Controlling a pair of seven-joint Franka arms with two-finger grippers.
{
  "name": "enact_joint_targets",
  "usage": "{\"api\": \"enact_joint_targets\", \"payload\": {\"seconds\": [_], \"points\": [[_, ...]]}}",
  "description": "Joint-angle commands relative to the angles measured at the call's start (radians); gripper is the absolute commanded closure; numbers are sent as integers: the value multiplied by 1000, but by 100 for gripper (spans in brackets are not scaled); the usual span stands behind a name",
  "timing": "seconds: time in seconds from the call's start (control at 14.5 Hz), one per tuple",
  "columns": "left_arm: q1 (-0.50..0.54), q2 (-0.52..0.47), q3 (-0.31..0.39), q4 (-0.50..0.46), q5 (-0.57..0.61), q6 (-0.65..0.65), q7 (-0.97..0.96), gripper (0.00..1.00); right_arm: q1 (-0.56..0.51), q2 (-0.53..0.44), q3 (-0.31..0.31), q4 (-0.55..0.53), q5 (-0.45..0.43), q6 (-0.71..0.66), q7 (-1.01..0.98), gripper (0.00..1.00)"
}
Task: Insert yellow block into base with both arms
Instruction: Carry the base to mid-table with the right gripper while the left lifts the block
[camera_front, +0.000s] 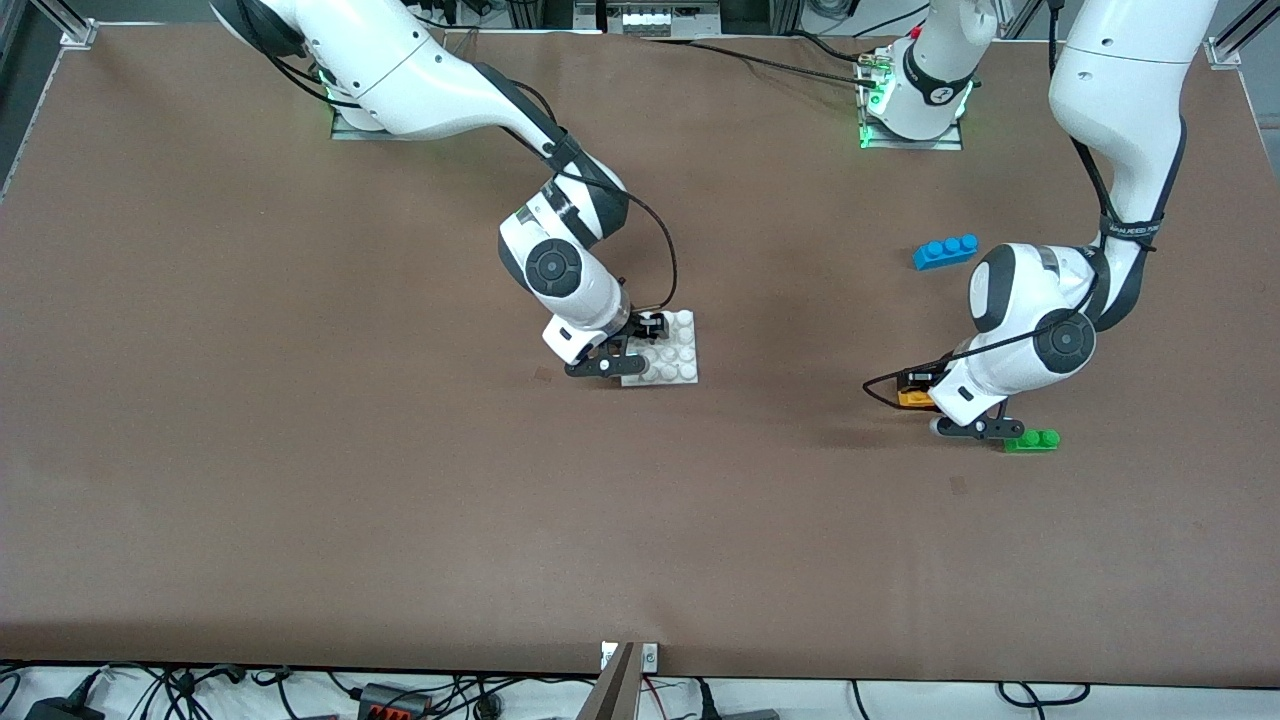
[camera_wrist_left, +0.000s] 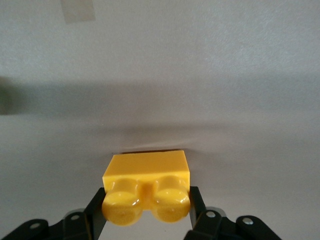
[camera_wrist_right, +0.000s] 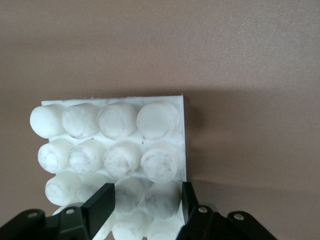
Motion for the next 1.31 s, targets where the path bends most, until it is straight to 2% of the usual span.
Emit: {"api": "enact_joint_targets", "payload": {"seconds": [0.0, 0.21, 0.34, 0.55, 0.69, 0.76, 1.03, 1.24], "points": [[-4, 0, -13, 51, 12, -87, -6, 48, 3, 21, -1, 27, 10, 4, 50, 36], [-8, -17, -50, 106, 3, -234, -41, 47, -11, 7, -1, 29, 2, -2, 49, 33], [-49, -40, -56, 135, 3, -298, -87, 45, -26, -60, -7, 23, 4, -40, 55, 20], [-135, -50, -61, 218, 3, -401, -150, 45, -86, -186, -25, 23, -8, -184, 52, 8], [-161, -46, -117, 269, 4, -426, -231, 46, -121, -270, -61, 23, -33, -300, 26, 0], [-176, -39, -140, 286, 6, -428, -271, 46, -147, -312, -72, 23, -57, -372, -15, 0], [-253, 7, -147, 329, -3, -418, -373, 49, -305, -436, -84, 24, -87, -597, -210, 0], [-342, 24, -142, 329, -138, -388, -397, 49, -471, -524, -84, 26, -87, -822, -451, 0]]}}
